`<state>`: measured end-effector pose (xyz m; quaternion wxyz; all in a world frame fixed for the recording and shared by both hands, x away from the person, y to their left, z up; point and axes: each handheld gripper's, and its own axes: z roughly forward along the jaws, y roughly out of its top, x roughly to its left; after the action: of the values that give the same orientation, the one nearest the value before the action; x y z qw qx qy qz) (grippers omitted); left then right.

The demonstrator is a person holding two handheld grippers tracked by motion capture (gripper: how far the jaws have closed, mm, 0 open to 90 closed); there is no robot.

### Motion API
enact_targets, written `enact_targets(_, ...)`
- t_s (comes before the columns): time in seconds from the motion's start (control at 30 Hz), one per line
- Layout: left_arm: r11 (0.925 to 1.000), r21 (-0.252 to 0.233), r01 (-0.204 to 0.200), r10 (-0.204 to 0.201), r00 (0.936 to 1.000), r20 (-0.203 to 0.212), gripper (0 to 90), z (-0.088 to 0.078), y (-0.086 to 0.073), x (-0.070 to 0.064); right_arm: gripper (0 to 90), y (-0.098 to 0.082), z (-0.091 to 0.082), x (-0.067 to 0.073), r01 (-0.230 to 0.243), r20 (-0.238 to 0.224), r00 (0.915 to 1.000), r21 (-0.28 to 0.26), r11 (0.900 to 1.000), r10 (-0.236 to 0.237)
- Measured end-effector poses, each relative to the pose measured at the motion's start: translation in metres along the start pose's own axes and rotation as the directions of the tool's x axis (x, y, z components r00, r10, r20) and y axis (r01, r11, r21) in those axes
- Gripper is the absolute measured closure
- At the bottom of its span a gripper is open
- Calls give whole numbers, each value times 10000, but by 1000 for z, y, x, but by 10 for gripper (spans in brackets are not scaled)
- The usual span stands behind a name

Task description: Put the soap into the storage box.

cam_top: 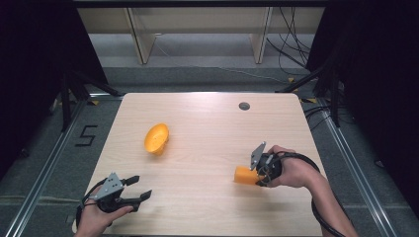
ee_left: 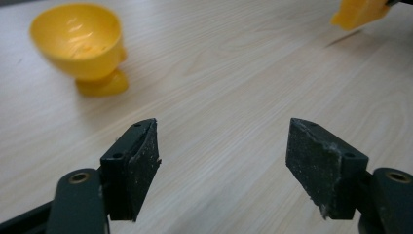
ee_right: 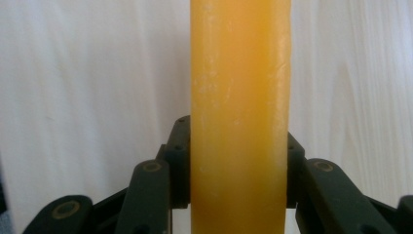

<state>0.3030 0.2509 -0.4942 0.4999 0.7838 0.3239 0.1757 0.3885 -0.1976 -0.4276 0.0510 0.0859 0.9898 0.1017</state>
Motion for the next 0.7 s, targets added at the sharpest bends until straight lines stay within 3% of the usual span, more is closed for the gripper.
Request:
enact_targets(0.03,9999,27,-97,97,9999,123,265,2,5,-4,618,4,0,3,142,-6,9999,-55,9999,-142)
enact_targets(0.07,9996,-49,-286,288,9982,535,265,6,10,-8,618,9,-2,7,445,-64,9990,-55,9990,-445)
enact_targets(0.1,9992,-70,-383,387,9969,692,264,10,15,-13,618,15,-3,13,422,-57,9991,-68,9991,-422)
enact_targets(0.17,9960,-24,-893,889,9890,1179,264,18,24,-21,618,26,-5,18,1088,-268,9936,-332,9935,-1097)
enact_targets(0.2,9951,-78,-985,986,9856,1372,265,22,28,-25,618,31,-8,24,708,-261,9971,-219,9972,-714)
enact_targets(0.23,9933,-110,-1150,1153,9792,1668,267,29,33,-33,618,35,-7,24,1254,-395,9911,-391,9913,-1270)
enact_targets(0.3,9870,-154,-1600,1596,9638,2136,278,39,41,-42,618,46,-10,33,1077,-537,9926,-216,9940,-1087)
enact_targets(0.33,9840,-177,-1772,1763,9555,2366,282,44,45,-47,618,51,-9,35,1386,-538,9886,-376,9896,-1406)
enact_targets(0.37,9796,-192,-2003,1982,9445,2619,286,49,49,-52,618,57,-8,35,1861,-700,9795,-476,9814,-1892)
enact_targets(0.43,9718,-191,-2350,2301,9276,2941,288,58,55,-61,618,67,-8,39,2261,-697,9708,-527,9727,-2294)
enact_targets(0.47,9708,-194,-2390,2329,9204,3139,290,62,58,-66,618,71,-9,41,2162,-727,9730,-431,9754,-2189)
enact_targets(0.5,9692,-258,-2449,2390,9099,3391,291,67,61,-72,618,74,-11,45,1707,-731,9825,-175,9852,-1715)
enact_targets(0.53,9645,-230,-2630,2543,9023,3482,293,69,62,-74,618,78,-12,46,1765,-717,9816,-130,9842,-1770)
enact_targets(0.57,9650,-234,-2610,2517,8985,3597,295,73,64,-78,618,80,-11,46,1872,-748,9793,-197,9821,-1882)
enact_targets(0.6,9592,-264,-2816,2710,8885,3704,298,76,65,-81,618,83,-11,46,1956,-732,9777,-226,9804,-1968)
enact_targets(0.63,9575,-277,-2872,2772,8887,3652,303,79,66,-84,618,86,-11,47,1937,-747,9780,-190,9809,-1946)
enact_targets(0.7,9543,-242,-2977,2850,8833,3723,323,84,68,-86,618,91,-10,49,1968,-778,9773,-98,9804,-1970)
